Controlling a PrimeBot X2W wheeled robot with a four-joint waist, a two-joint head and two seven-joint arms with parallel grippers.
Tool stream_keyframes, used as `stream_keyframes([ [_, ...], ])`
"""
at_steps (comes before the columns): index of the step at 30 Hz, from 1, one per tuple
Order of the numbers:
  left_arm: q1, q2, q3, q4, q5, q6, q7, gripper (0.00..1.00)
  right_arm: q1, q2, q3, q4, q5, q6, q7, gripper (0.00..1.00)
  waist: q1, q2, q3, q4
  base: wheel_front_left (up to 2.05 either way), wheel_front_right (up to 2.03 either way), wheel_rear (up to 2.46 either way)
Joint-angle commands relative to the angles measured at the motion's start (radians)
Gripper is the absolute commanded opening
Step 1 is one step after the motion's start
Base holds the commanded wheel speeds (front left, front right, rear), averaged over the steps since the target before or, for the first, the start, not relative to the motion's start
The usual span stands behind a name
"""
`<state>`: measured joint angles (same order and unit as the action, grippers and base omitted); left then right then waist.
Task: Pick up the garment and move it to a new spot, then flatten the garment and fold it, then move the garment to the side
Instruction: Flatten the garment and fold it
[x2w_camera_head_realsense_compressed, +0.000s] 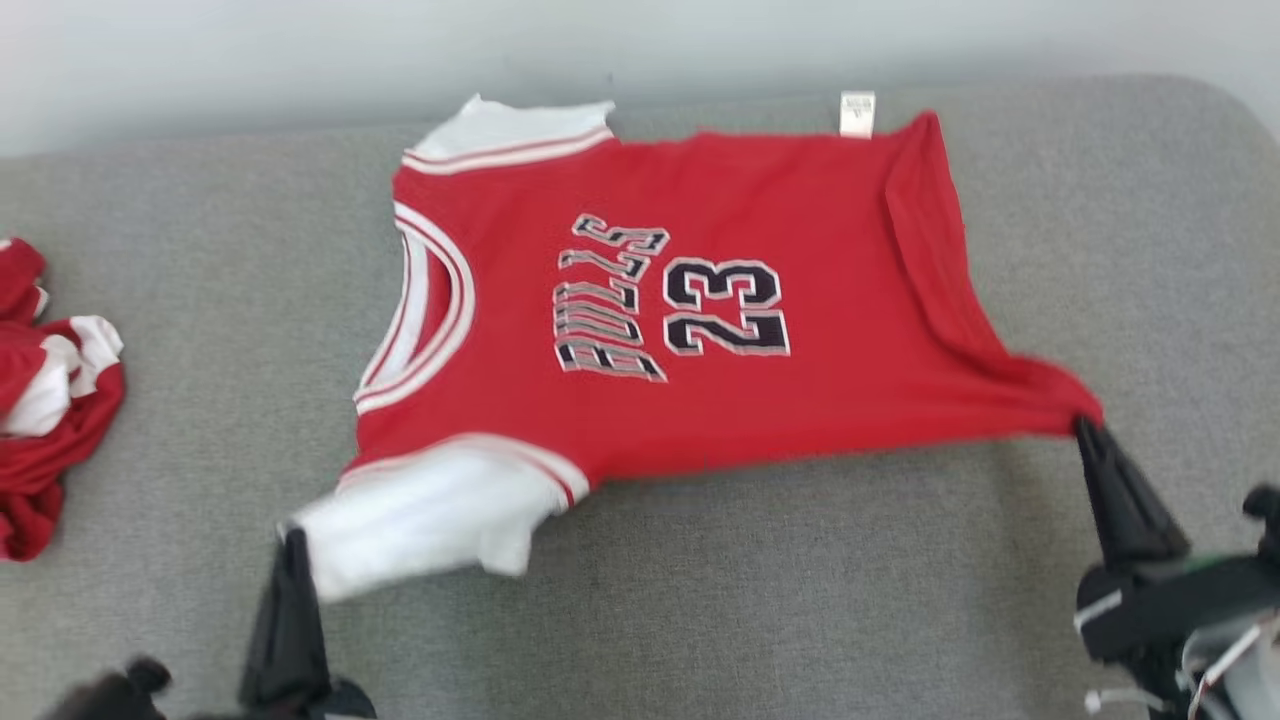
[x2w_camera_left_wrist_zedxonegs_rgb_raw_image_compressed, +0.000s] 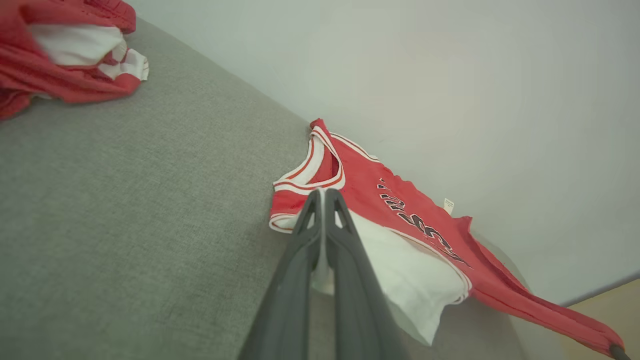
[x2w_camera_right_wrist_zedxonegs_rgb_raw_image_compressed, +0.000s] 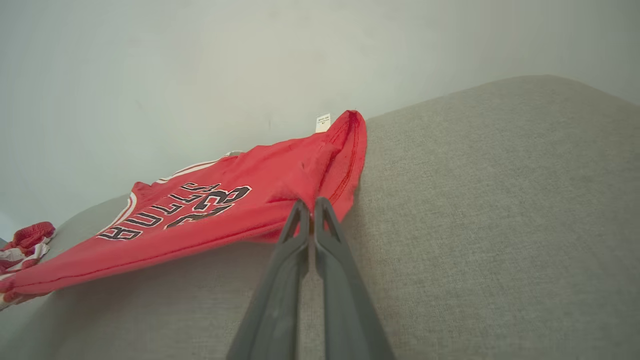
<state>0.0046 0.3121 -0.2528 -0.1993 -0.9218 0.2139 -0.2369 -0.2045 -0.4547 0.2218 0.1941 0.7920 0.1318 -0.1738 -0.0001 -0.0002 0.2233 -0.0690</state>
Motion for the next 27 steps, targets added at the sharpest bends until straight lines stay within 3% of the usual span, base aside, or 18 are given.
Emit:
stream_keyframes([
  [1, 0.036, -0.017, 0.000, 0.009, -0.010, -0.005, -0.010, 0.00, 0.042, 0.017, -0.021, -0.011, -0.013, -0.002, 0.008, 0.00, 0.0001, 0.0002, -0.034, 0.014, 0.00, 0.00, 0.00],
  [14, 0.225, -0.074, -0.025, 0.141, -0.040, -0.056, -0.019, 0.00, 0.374, 0.128, -0.193, -0.095, -0.122, -0.002, 0.095, 0.00, 0.0001, 0.0002, -0.135, 0.061, 0.00, 0.00, 0.00],
  [27, 0.146, -0.056, -0.081, 0.142, 0.023, -0.086, -0.004, 0.00, 0.391, 0.193, -0.220, -0.137, -0.159, -0.002, 0.138, 0.00, 0.0001, 0.0002, -0.116, 0.041, 0.00, 0.00, 0.00],
])
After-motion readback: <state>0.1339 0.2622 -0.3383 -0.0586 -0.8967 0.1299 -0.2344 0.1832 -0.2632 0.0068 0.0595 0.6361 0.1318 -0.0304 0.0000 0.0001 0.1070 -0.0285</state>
